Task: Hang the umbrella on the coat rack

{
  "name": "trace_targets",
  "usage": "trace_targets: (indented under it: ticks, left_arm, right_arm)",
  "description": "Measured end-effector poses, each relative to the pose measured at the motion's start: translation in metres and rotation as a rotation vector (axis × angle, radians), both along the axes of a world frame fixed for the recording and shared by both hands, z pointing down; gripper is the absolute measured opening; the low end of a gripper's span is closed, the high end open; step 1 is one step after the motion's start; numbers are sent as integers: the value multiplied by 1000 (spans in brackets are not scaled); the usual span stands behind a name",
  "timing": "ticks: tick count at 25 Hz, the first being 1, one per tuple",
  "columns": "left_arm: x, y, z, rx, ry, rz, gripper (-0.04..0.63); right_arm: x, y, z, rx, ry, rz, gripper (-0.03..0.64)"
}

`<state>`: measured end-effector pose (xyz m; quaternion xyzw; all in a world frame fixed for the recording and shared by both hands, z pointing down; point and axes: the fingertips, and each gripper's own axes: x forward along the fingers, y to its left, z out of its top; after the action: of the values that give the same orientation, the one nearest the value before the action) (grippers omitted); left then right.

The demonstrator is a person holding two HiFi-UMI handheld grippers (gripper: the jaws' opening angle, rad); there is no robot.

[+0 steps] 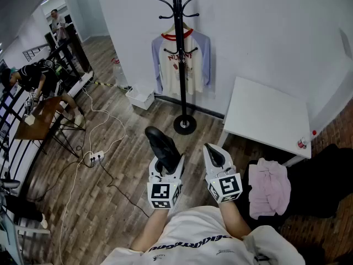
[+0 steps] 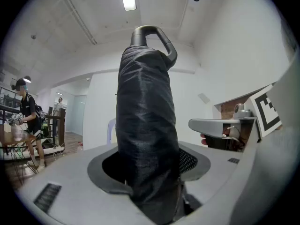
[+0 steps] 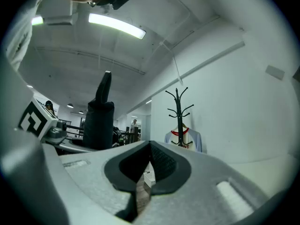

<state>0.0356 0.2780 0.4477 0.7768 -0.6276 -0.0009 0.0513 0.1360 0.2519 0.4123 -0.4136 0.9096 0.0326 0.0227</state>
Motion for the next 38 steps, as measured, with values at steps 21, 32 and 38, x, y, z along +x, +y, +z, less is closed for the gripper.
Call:
trace_targets:
  ticks: [21,32,38]
  left_arm:
    - [89,-8,12,-31,10,-41,258]
    - [105,-33,32,-67,4,-37,258]
    - [87,-70,43,-66,14,-28,258]
  right_arm:
    - [78,-11,7,-25,-22,-68,-1]
    - [86,-40,19,-51,-42,-86,-1]
    - [63,-77,28,-48,-36,-86,0]
